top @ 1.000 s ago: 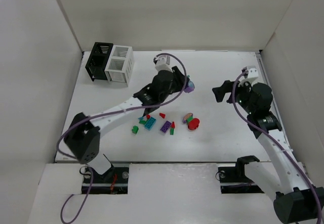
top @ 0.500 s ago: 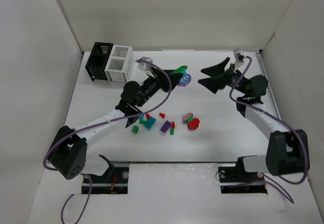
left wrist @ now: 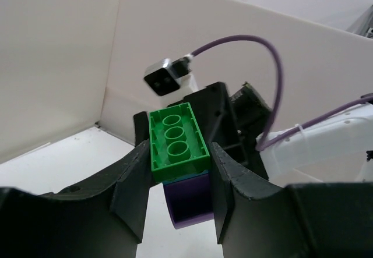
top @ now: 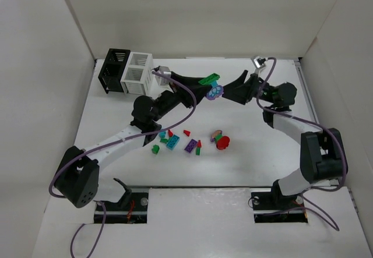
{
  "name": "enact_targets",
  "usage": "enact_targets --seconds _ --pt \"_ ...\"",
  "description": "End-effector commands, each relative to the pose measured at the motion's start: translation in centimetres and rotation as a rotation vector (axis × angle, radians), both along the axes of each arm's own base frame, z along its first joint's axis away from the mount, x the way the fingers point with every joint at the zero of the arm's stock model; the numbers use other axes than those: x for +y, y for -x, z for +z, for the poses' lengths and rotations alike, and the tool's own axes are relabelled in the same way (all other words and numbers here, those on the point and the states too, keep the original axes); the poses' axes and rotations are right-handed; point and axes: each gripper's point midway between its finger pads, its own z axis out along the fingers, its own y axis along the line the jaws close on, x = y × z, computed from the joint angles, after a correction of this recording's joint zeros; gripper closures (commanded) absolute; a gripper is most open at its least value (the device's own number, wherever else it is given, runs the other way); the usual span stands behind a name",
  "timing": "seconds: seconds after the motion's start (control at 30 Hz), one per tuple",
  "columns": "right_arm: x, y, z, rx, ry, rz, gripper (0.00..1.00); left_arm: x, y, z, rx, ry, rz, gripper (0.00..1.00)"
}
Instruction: Sort the legos into containers by color
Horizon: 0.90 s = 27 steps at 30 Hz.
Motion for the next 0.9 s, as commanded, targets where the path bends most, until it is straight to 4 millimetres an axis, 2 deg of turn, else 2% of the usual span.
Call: enact_targets --seconds 0.0,0.07,0.17,0.3,0.43,0.5,0.53,0.6,0.63,0.67,0.87 --pt "-0.4 7.7 8.2 -0.801 -0.069 0.030 0.00 0.8 1.6 3.3 -0.112 0.076 -0.038 1.00" --pt "-0.2 8.7 7.8 -0.839 -0.054 0.043 0.00 0.8 1.9 3.5 -0.108 0.084 -0.058 1.00" --pt "-0.2 9.5 8.6 -0.883 -0.056 0.038 0.00 0.6 2.7 3.5 -0.116 0.096 -0.103 1.00" --pt "-0.1 9.0 8.9 -0.883 -0.052 0.035 0.00 0.2 3.8 3.3 -0.127 0.101 -0.178 1.00" --pt "0.5 9.1 9.7 -0.898 -0.077 0.048 0.00 -0.4 3.4 2.6 -0.087 0.100 -0.205 1.00" --pt "0.6 8.5 9.5 -0.869 -0.077 0.056 0.00 -0.4 3.7 2.8 -0.100 0.109 -0.218 1.00" --pt "0.5 8.7 10.1 -0.894 -0.091 0.046 0.03 -0.4 3.9 2.9 -0.114 0.110 -0.227 1.00" --pt "0.6 8.2 9.7 -0.864 -0.101 0.049 0.08 -0.4 4.1 3.0 -0.107 0.125 -0.240 1.00" --pt "0.8 8.5 10.1 -0.868 -0.109 0.060 0.13 -0.3 4.2 3.3 -0.108 0.136 -0.247 1.00" --pt "0.9 8.2 10.1 -0.866 -0.109 0.060 0.22 -0.5 4.0 2.9 -0.099 0.131 -0.247 1.00" --pt "1.5 8.4 9.4 -0.859 -0.096 0.094 0.23 -0.2 3.6 3.3 -0.090 0.178 -0.238 1.00"
